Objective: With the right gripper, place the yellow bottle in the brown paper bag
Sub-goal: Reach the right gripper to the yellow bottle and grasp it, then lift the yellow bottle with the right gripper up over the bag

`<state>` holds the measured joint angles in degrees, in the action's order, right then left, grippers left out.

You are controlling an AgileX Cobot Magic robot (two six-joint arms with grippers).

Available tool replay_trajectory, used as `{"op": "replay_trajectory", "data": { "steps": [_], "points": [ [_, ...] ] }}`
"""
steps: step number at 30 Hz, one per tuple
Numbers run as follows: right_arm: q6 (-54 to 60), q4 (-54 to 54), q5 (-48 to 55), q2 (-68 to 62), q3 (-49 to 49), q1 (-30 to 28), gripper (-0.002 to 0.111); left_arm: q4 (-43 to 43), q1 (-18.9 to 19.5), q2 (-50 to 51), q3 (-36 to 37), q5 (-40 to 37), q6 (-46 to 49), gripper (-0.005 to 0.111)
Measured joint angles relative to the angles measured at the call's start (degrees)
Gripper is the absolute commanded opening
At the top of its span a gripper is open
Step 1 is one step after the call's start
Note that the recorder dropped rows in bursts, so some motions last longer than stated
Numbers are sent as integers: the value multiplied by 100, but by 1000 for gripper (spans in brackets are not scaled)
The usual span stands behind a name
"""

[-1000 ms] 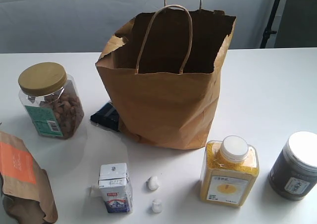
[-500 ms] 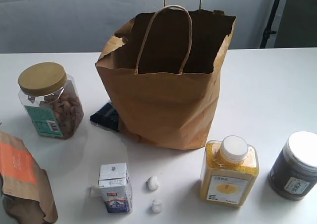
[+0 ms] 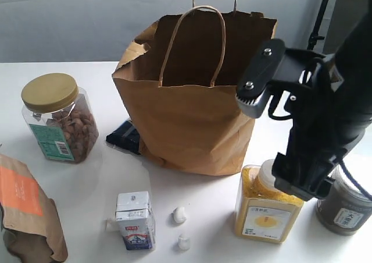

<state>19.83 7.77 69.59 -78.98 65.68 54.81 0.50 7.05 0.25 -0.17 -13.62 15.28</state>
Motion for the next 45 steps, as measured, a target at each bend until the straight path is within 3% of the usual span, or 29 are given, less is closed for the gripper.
{"op": "replay_trajectory", "data": {
  "steps": [14,18,20,22,26,34,42,45],
  "points": [
    [482,-498,-456,-1117,0,0,90,0,0,0,0,0,0,0],
    [568,-612,-467,-1304,-171,0,85,0,0,0,0,0,0,0],
    [612,-648,-559,-1343,-327,-11,75,0,0,0,0,0,0,0],
    [635,-648,-690,-1356,-440,-49,54,0,0,0,0,0,0,0],
    [513,-651,-775,-1359,-510,-121,0,0,0,0,0,0,0,0],
    [411,-921,-1291,-962,-937,-143,0,0,0,0,0,0,0,0],
    [-532,-1222,-3295,1236,-2431,-143,0,0,0,0,0,0,0,0],
    [-840,-1222,-3553,2092,-2776,-143,0,0,0,0,0,0,0,0]
  ]
}}
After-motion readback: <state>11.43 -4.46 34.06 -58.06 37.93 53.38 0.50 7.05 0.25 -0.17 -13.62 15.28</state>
